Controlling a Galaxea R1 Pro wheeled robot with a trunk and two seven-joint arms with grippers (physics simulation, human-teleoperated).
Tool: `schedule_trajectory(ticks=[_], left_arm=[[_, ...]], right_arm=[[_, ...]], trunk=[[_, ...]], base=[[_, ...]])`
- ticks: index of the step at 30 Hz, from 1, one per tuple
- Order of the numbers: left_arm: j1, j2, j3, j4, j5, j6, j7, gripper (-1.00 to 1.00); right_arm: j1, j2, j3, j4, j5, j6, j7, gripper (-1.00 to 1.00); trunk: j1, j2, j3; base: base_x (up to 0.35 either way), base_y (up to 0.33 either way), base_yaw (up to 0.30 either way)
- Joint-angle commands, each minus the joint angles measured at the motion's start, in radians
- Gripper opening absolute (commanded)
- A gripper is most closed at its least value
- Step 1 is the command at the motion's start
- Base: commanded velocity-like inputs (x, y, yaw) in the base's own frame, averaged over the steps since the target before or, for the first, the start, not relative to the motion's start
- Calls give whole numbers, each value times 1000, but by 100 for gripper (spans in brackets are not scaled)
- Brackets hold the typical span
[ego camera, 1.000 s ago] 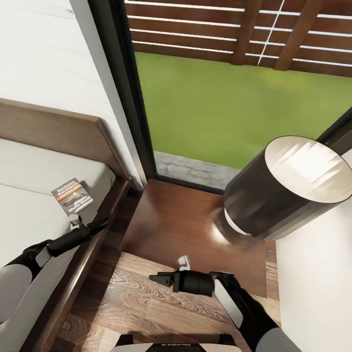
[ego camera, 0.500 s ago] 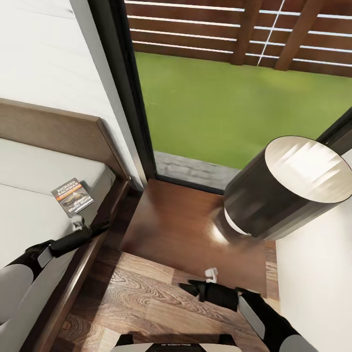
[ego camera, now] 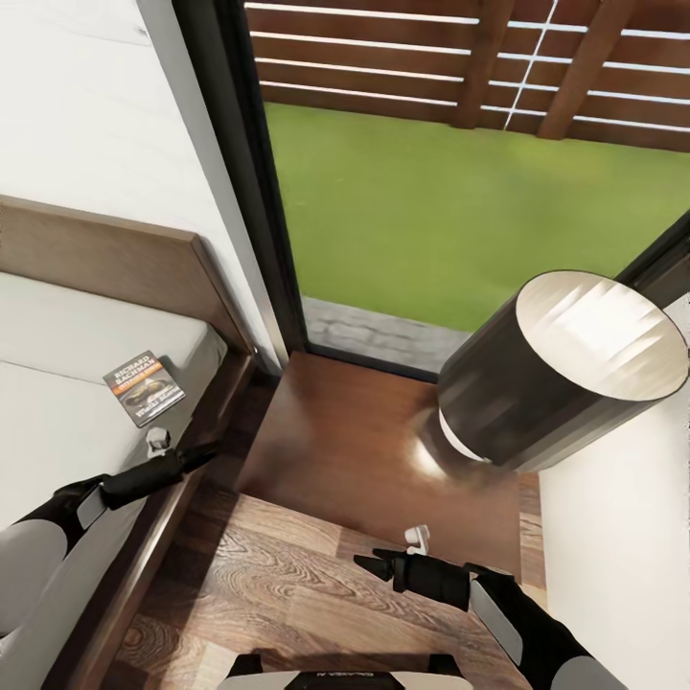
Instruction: In the bedroom, move the book from the bed onto either nightstand, and place the two sandals side by side next to the bed.
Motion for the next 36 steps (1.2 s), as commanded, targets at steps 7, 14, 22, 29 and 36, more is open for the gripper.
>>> schedule_trajectory(ticks=[7, 14, 22, 29, 36], left_arm=[[0, 0, 6, 4, -7, 10, -4, 100], [0, 0, 6, 5, -8, 10, -4, 100], [0, 0, 6, 5, -7, 10, -7, 100], [0, 0, 6, 6, -7, 10, -7, 100], [0, 0, 6, 6, -7, 10, -7, 100]], right_arm=[[-1, 0, 4, 1, -10, 9, 0, 100], [-1, 0, 5, 0, -10, 9, 0, 100], [-1, 3, 5, 1, -10, 9, -4, 100], [-1, 5, 5, 1, -10, 9, -4, 100], [-1, 5, 5, 1, -10, 9, -2, 100]], trunk=[[-27, 49, 22], [-50, 91, 40], [-50, 91, 40], [-50, 91, 46], [-50, 91, 57]], base=[[0, 0, 0], [0, 0, 0], [0, 0, 0], [0, 0, 0], [0, 0, 0]])
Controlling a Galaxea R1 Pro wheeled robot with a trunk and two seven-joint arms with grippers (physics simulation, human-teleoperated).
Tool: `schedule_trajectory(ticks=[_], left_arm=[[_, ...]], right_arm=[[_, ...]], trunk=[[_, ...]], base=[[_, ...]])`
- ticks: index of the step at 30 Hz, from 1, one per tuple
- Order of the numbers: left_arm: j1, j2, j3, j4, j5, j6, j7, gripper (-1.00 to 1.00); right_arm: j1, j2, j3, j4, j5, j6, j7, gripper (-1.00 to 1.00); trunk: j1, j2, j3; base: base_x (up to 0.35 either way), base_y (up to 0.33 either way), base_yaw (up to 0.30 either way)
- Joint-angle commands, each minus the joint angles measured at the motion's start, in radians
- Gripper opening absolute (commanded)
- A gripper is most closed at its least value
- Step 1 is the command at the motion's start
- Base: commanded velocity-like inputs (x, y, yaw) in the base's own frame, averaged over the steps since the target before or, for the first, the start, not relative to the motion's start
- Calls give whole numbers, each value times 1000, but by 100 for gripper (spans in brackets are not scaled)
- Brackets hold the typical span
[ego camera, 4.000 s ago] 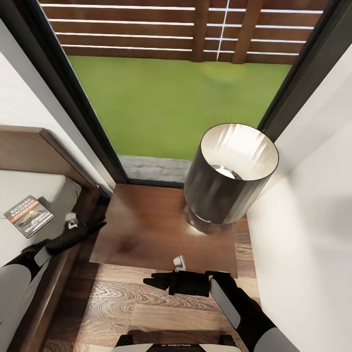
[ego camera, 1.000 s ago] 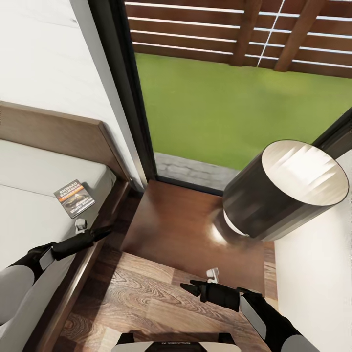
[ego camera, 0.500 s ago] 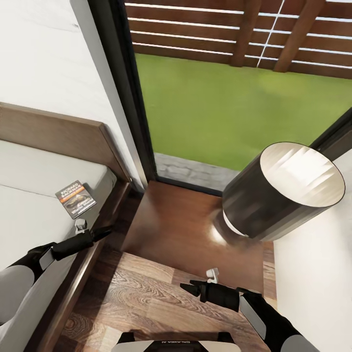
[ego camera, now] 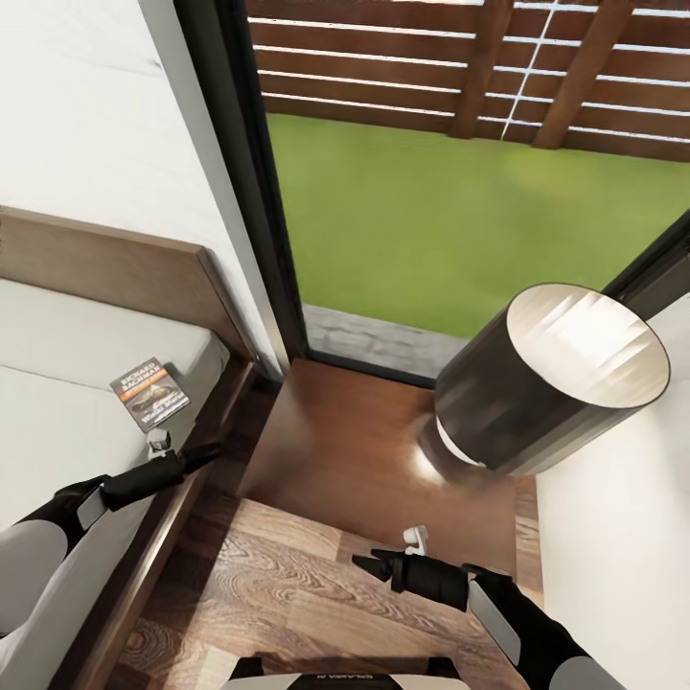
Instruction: In the bedroom, move the book from the bed onto either nightstand, and place the two sandals side by side next to the bed.
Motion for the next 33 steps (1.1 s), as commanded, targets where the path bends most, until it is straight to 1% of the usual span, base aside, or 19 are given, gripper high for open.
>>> schedule_trajectory(ticks=[1, 4, 8, 16, 18, 20, 22, 24, 26, 29, 31, 32, 33], left_arm=[[0, 0, 6, 0, -7, 11, -4, 100], [0, 0, 6, 0, -7, 11, -4, 100], [0, 0, 6, 0, -7, 11, -4, 100], [0, 0, 6, 1, -6, 11, -3, 100], [0, 0, 6, 14, -7, 10, 3, 100], [0, -2, 5, 28, -8, 6, 37, 100], [0, -13, 6, 35, -9, -10, 100, 100], [3, -20, 6, 53, -9, -43, 160, 100], [8, -21, 6, 77, -9, -87, 193, 100], [14, -21, 6, 90, -9, -132, 207, 100], [25, -17, 6, 93, -9, -144, 201, 100], [34, -14, 6, 93, -9, -148, 182, 100], [42, -12, 6, 94, -9, -151, 150, 100]], right_arm=[[-1, -1, 4, -1, -10, 9, 0, 100], [0, -1, 4, -1, -10, 9, 0, 100], [-1, -1, 5, -1, -10, 10, 0, 100], [-1, 1, 5, -1, -10, 10, -4, 100], [-1, 2, 5, -1, -10, 10, -4, 100], [-1, 3, 5, 0, -10, 10, -6, 100], [-1, 3, 5, 10, -10, 9, -8, 100], [-1, 4, 5, 40, -4, 9, -10, 100], [-1, 5, 5, 68, 0, 9, -11, 100], [-1, 4, 5, 83, 2, 9, -11, 100], [-1, 4, 5, 85, 3, 9, -11, 100], [-1, 4, 5, 86, 3, 9, -11, 100], [-1, 4, 5, 86, 3, 9, -11, 100]], trunk=[[0, 0, 1], [0, 0, 6], [-15, 28, 24], [-15, 28, 26], [-15, 28, 26], [-15, 28, 26], [-15, 28, 26], [-15, 28, 26], [-15, 28, 26], [-15, 28, 24], [-15, 28, 23], [-15, 28, 22], [-15, 28, 22]], base=[[0, 0, 0], [0, 0, 0], [0, 0, 0], [0, 0, 0], [0, 0, 0], [0, 0, 24], [0, 0, 84], [0, 0, 158], [0, 0, 219], [0, 0, 243], [0, 0, 182], [0, 0, 111], [0, 0, 71]])
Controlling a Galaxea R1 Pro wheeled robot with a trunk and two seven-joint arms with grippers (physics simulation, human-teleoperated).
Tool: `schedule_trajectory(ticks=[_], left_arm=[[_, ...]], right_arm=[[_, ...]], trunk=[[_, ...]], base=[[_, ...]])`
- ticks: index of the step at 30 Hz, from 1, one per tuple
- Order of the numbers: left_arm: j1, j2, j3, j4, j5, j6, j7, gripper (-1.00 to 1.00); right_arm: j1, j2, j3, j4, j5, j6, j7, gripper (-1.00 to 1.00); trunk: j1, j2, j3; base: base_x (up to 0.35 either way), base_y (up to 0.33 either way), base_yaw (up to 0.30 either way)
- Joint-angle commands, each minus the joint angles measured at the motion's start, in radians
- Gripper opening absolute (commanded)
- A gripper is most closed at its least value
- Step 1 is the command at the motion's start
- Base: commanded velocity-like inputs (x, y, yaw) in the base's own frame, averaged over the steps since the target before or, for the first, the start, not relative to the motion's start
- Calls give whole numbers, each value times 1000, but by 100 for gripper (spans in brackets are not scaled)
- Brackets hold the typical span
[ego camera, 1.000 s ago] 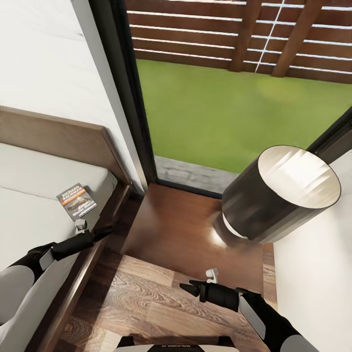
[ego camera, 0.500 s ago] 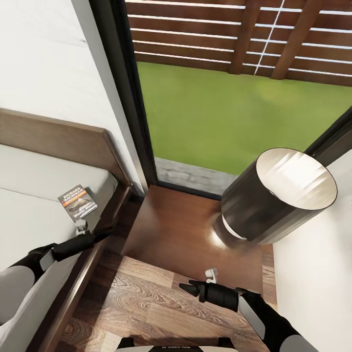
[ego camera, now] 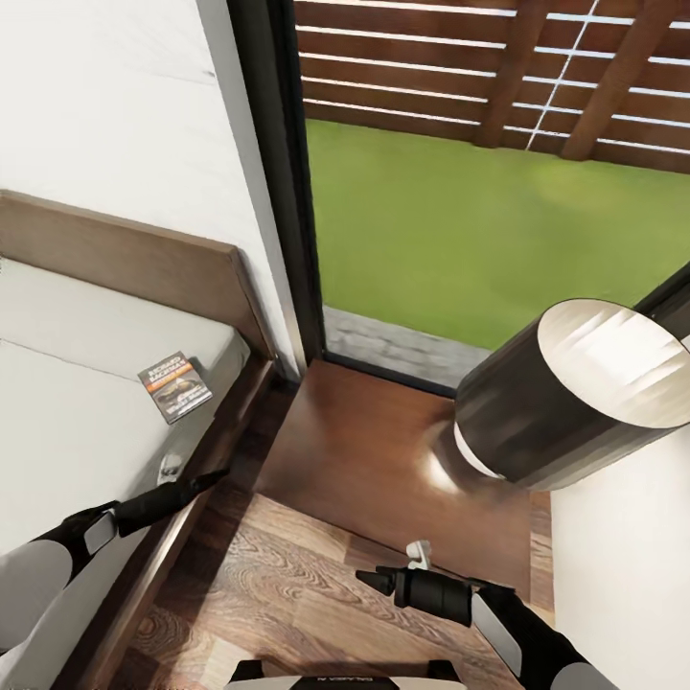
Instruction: In the bedroom, move the book from the bed onto either nightstand, and place the two sandals side by side next to the bed.
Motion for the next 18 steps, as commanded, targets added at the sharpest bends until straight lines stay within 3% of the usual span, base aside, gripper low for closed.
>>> schedule_trajectory(ticks=[1, 4, 6, 7, 12, 18], left_arm=[[6, 2, 9, 0, -7, 8, -45, 100], [26, 7, 8, -1, -8, 4, -144, 100], [44, 8, 8, -1, -9, 0, -163, 100], [86, 7, 5, -1, -31, -23, -176, 100], [188, 2, 1, 0, -137, -132, -179, 100], [219, -1, 0, 1, -158, -170, -178, 100]], right_arm=[[0, -1, 5, -1, -11, 9, 0, 100], [0, -1, 5, 0, -10, 9, 1, 100], [0, -1, 5, 0, -10, 9, 1, 100], [0, -1, 5, 0, -9, 9, 1, 100], [0, -1, 5, 1, -10, 9, 0, 100], [0, -1, 5, 4, -10, 9, 0, 100]], trunk=[[0, 0, -1], [0, 0, -1], [0, 0, -1], [0, 0, -1], [0, 0, -1], [0, 0, -1]], base=[[0, 0, 45], [0, 0, 20], [0, 0, 8], [0, 0, 2], [0, 0, 0], [0, 0, 3]])
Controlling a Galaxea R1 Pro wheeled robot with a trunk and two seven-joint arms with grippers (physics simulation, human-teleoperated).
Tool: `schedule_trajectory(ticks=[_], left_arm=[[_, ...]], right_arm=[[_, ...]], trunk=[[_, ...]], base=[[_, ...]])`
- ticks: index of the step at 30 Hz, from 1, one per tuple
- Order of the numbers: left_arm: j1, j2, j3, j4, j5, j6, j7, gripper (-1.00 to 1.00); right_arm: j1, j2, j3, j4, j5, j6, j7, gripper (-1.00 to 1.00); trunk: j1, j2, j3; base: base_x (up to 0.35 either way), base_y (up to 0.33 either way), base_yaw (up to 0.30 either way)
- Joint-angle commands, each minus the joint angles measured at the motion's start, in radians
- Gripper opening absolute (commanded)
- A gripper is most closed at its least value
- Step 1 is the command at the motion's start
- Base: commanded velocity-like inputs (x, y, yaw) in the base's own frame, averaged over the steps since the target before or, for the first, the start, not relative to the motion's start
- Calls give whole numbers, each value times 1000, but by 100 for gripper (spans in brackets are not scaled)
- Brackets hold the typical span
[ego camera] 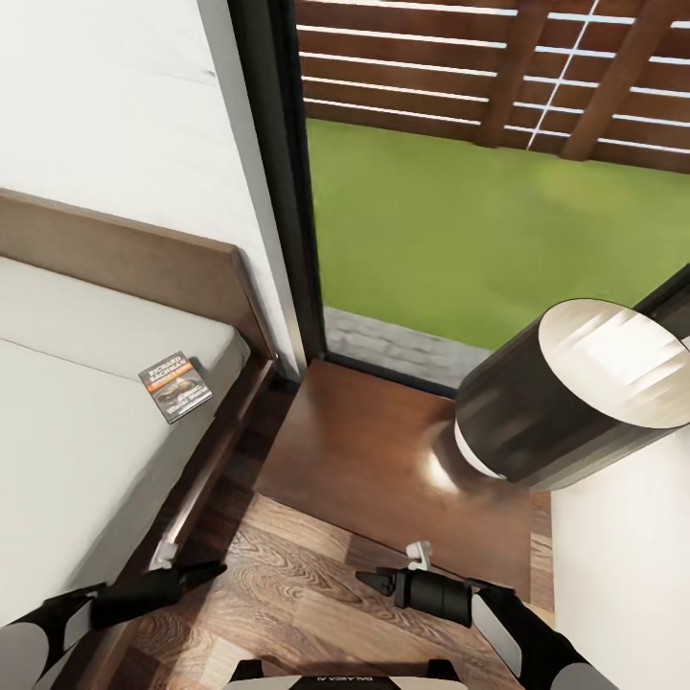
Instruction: In the bedroom, move the book from the bed onto either nightstand, and place the two sandals side by side next to the bed.
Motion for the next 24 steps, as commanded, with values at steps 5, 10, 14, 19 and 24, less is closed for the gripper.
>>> schedule_trajectory(ticks=[5, 10, 14, 19, 24], left_arm=[[6, -1, 9, 0, -10, 3, -3, 100], [11, -1, 9, 0, -10, 3, -3, 100], [11, -1, 9, 0, -10, 3, -3, 100], [11, -1, 9, 0, -10, 3, -3, 100], [11, -1, 9, 0, -10, 3, -3, 100]], right_arm=[[-1, -1, 5, 0, -11, 9, -1, 100], [-1, -1, 5, 0, -10, 9, -1, 100], [-1, -1, 5, 0, -11, 9, 0, 100], [-1, -1, 5, 0, -11, 9, 0, 100], [-1, -1, 5, 0, -11, 9, 0, 100]], trunk=[[0, 0, -1], [0, 0, -1], [0, 0, -1], [0, 0, -1], [0, 0, -1]], base=[[0, 0, 181], [0, 0, 278], [0, 0, 290], [0, 0, 290], [0, 0, 290]])
